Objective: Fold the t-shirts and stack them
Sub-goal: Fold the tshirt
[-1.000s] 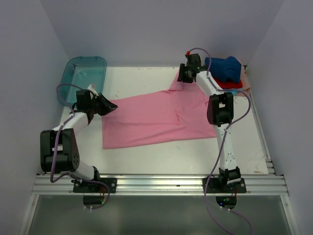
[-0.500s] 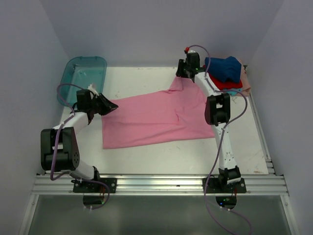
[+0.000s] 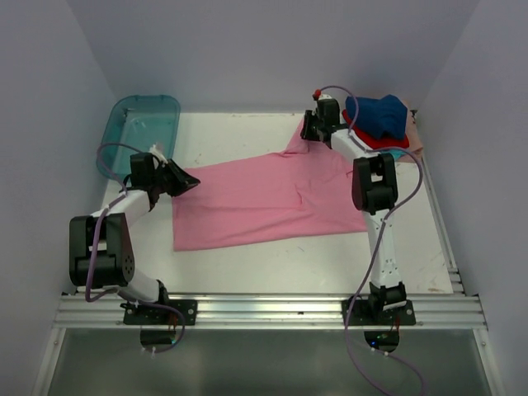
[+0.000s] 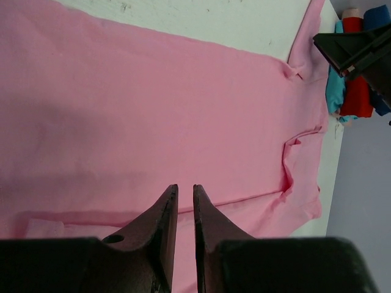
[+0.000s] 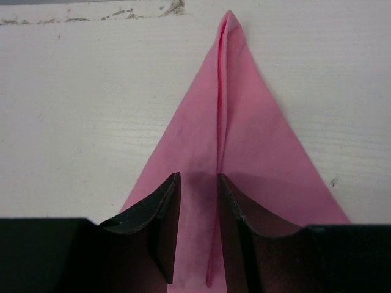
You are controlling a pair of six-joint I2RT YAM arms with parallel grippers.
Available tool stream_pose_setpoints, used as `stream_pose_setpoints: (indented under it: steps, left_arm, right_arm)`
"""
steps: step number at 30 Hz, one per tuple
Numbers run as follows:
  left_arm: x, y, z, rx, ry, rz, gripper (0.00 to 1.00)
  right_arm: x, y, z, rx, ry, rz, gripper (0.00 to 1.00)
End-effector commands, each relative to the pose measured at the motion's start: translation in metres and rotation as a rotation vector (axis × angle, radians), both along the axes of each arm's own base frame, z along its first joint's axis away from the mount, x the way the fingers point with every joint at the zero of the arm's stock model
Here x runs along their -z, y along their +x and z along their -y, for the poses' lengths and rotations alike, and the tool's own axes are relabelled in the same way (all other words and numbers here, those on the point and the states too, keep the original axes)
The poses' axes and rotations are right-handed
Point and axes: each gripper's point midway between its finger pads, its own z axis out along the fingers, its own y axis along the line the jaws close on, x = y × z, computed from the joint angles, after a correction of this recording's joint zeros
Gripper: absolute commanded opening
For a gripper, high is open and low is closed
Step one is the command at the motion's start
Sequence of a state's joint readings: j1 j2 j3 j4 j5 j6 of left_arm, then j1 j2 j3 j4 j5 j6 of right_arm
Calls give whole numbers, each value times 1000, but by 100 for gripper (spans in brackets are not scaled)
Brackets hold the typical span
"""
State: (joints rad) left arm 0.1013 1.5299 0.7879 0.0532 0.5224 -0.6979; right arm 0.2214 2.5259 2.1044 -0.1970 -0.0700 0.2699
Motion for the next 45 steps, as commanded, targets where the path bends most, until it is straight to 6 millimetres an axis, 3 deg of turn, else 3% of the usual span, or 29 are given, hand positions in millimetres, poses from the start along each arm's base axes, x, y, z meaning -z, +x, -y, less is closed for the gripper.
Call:
stream_pose_setpoints:
  steps: [1,2,7,11,12,13,17,18,19,25,35,45]
  left_arm:
    - [-1,3,4,16,-10,33,19]
    - [-1,2,4,16,-11,33,19]
    - [-2,3,5,22,-13,38,19]
    - [-4,1,7,26,-22,42,19]
    - [-4,1,6,24,-21,44,19]
    - [-3,0,6,25,-21,41,19]
    - [-4,-2,7,28,-19,43,18]
    - [-5,-3,7,29,-18,45,18]
    - [-6,-3,7,30,-17,49,18]
    - [-6,-4,7,34,-12,46,18]
    - [0,-4,7,31,-22,31,18]
    - [5,-1,6,26,-19,20,18]
  right_arm:
    - [-81,6,1,-11,18,184,34]
    - [-100,6,2,-5,26,224,35]
    - [-116,-4,2,-8,16,252,38]
    - [-103,5,3,-8,-11,206,43]
    - [-79,8,1,-12,-20,164,44]
    - [-90,17,-1,-12,-14,187,46]
    - [-64,34,-4,4,-12,143,49]
    - [-72,41,-6,7,-4,171,49]
    - [-59,45,-6,17,-8,167,49]
    - [-67,67,-5,45,9,258,47]
    - [-61,82,0,35,-69,351,53]
    - [-27,86,0,43,-60,325,45]
